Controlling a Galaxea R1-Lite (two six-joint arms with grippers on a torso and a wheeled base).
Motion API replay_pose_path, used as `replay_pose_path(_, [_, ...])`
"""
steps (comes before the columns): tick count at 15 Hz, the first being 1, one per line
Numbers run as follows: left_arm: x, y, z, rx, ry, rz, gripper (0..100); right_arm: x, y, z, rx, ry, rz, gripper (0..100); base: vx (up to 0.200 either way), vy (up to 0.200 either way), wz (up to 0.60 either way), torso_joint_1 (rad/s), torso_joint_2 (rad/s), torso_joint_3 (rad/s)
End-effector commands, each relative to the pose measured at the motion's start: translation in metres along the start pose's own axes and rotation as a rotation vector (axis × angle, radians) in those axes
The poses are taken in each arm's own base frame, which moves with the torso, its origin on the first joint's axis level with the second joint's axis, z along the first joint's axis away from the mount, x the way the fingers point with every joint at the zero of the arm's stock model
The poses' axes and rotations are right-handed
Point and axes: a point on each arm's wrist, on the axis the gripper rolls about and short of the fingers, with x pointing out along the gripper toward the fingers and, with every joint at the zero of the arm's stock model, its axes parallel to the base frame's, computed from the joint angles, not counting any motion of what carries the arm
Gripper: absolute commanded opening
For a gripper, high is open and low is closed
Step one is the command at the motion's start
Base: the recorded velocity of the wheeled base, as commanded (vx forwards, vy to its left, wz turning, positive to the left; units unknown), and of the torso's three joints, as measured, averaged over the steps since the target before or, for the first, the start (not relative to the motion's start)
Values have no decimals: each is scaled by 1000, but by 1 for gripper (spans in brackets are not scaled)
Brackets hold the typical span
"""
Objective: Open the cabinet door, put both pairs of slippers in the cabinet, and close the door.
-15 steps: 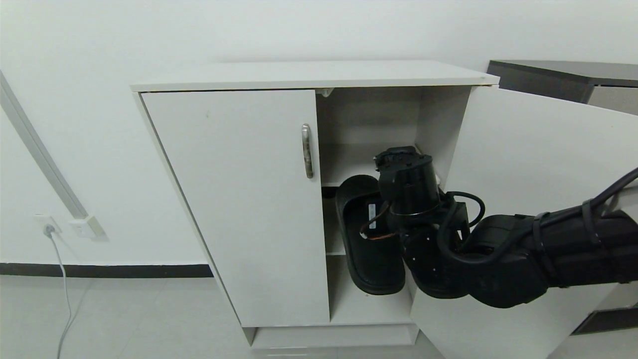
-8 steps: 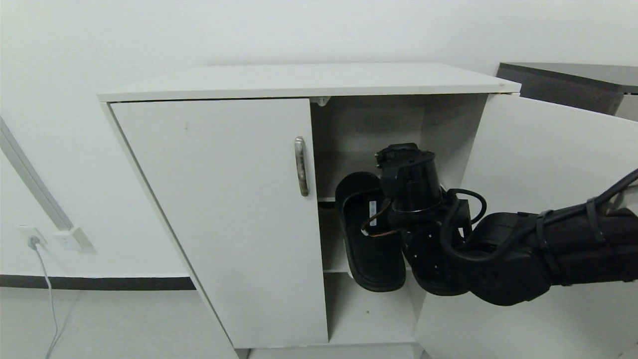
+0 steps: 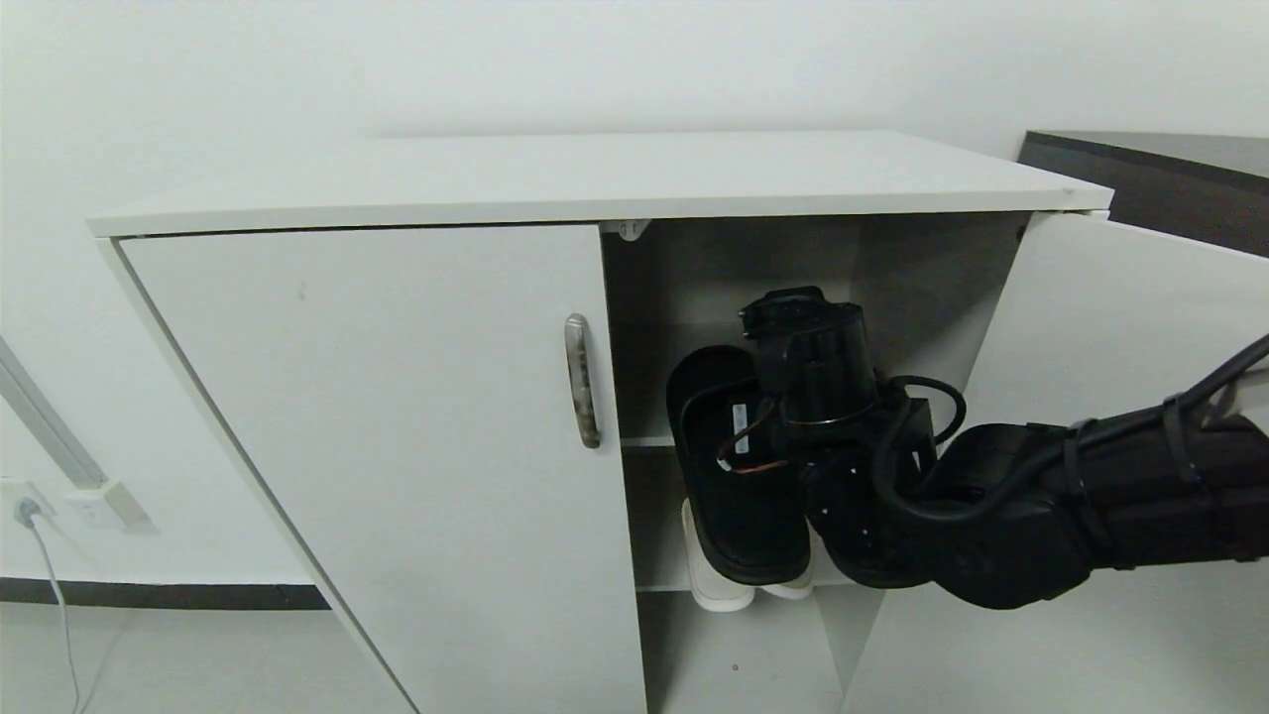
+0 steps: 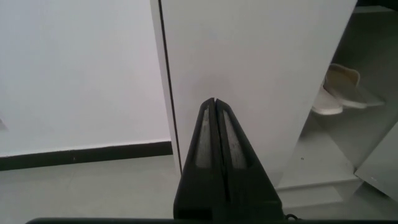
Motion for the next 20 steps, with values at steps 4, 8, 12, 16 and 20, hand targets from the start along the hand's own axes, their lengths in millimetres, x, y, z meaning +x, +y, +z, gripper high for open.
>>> replay_pose_path(4, [0,0,0,-1,-1,2,0,20,-2,1,-41,-5,-12,0,0,0,0,0,0,0])
replay_pose_path(8, [0,0,0,-3,-1,2,0,45,-9,13,-40,24,2,0,0,0,0,0,0,0])
replay_pose_path(12, [0,0,0,-3,-1,2,0,58,-12,29,-20,84,12,0,0,0,0,0,0,0])
replay_pose_path(16, [0,0,0,-3,-1,2,0,69,-7,29,-1,87,-9,0,0,0,0,0,0,0])
replay_pose_path(20, [0,0,0,-3,-1,3,0,80,-6,29,35,62,-80,0,0,0,0,0,0,0])
